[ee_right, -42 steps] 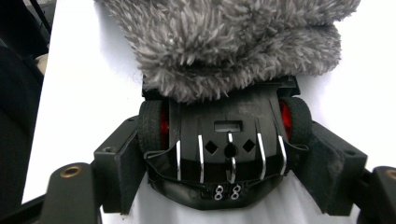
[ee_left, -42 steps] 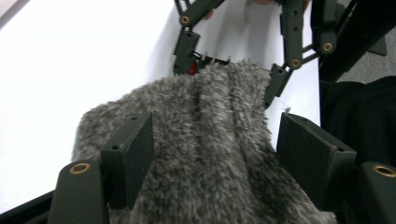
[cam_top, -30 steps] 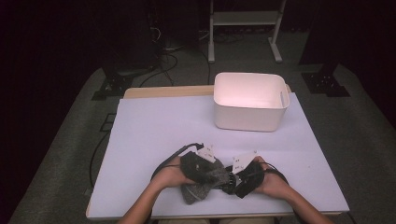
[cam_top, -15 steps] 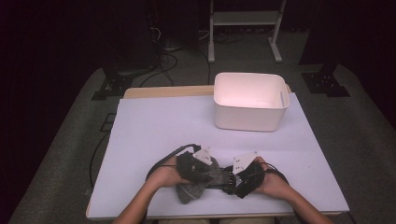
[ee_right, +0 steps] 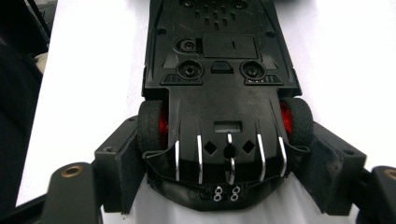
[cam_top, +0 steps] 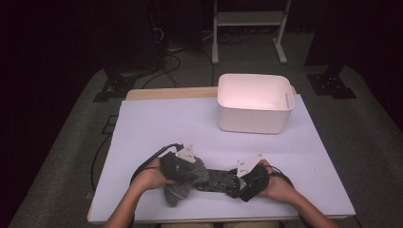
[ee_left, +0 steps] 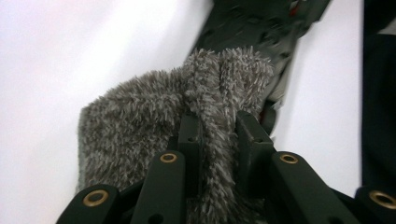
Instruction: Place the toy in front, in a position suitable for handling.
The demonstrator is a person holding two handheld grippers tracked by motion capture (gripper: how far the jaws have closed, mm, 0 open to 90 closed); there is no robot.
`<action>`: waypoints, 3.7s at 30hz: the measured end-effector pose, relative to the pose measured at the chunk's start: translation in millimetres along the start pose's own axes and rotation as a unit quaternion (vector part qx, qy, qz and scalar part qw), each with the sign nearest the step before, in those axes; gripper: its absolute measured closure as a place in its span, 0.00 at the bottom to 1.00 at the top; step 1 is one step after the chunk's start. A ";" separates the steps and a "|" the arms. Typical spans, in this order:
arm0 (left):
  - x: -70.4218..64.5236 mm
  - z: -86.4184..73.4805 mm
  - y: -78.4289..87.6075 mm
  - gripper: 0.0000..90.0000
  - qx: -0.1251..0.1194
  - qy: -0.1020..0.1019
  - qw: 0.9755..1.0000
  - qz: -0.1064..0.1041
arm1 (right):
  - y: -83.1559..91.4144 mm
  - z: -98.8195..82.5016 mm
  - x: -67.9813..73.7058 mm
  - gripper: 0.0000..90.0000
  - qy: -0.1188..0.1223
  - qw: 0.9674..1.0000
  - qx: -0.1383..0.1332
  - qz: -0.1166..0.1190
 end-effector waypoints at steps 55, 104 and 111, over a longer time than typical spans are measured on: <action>-3.6 29.6 -28.6 0.81 -0.037 -0.012 0.998 -0.043 | 3.0 1.5 1.0 0.23 0.008 1.000 0.003 -0.010; 4.3 48.8 -32.3 0.81 0.001 -0.022 1.000 -0.001 | -1.4 3.7 2.6 0.26 0.023 1.000 -0.002 -0.013; 0.2 46.8 -28.2 0.81 -0.019 -0.013 0.999 -0.024 | -0.4 5.3 2.8 0.26 0.031 0.999 0.002 -0.017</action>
Point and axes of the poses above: each handheld gripper's, and its own axes: y roughly backward along the jaws, z roughly out of its top, x roughly to its left, the point moved 2 cm from there along -y, roughly forward along the jaws, and after that the axes turned 4 degrees about z, right-handed, at the moved point
